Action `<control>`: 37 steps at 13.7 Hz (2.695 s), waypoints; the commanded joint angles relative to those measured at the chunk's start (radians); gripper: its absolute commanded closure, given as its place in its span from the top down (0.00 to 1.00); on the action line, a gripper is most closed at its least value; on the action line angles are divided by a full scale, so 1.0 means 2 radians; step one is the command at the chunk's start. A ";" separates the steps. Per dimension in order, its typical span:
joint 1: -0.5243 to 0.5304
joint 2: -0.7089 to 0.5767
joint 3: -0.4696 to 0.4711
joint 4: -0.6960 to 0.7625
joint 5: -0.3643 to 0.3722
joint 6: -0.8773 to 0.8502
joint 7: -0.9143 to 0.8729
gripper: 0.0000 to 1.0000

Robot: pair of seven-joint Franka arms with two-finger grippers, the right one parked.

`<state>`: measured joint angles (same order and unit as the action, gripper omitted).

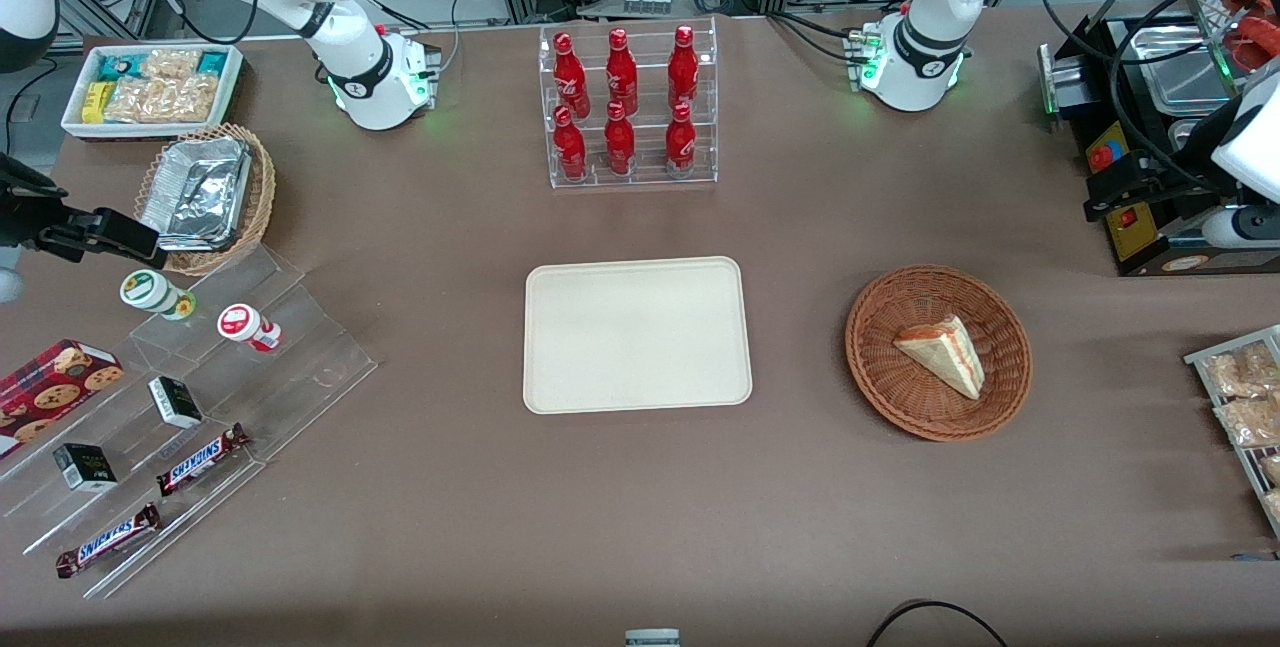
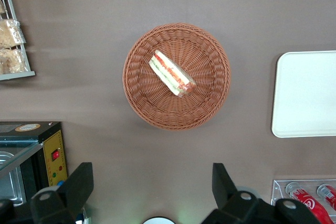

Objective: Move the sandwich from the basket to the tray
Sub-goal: 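Move the left gripper over the wicker basket toward the sandwich, then lower the open left gripper and close it on the wrapped sandwich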

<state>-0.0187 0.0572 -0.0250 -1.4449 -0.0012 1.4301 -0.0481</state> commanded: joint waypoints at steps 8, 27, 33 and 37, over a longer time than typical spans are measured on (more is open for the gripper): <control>-0.003 0.002 -0.002 -0.109 0.009 0.082 -0.002 1.00; -0.025 0.025 -0.005 -0.397 0.015 0.486 -0.371 1.00; -0.025 0.062 -0.004 -0.398 0.016 0.526 -0.372 1.00; -0.024 0.082 -0.004 -0.398 0.016 0.546 -0.379 1.00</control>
<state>-0.0673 0.2020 -0.0342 -2.2410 0.0091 2.4906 -0.7742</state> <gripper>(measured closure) 0.000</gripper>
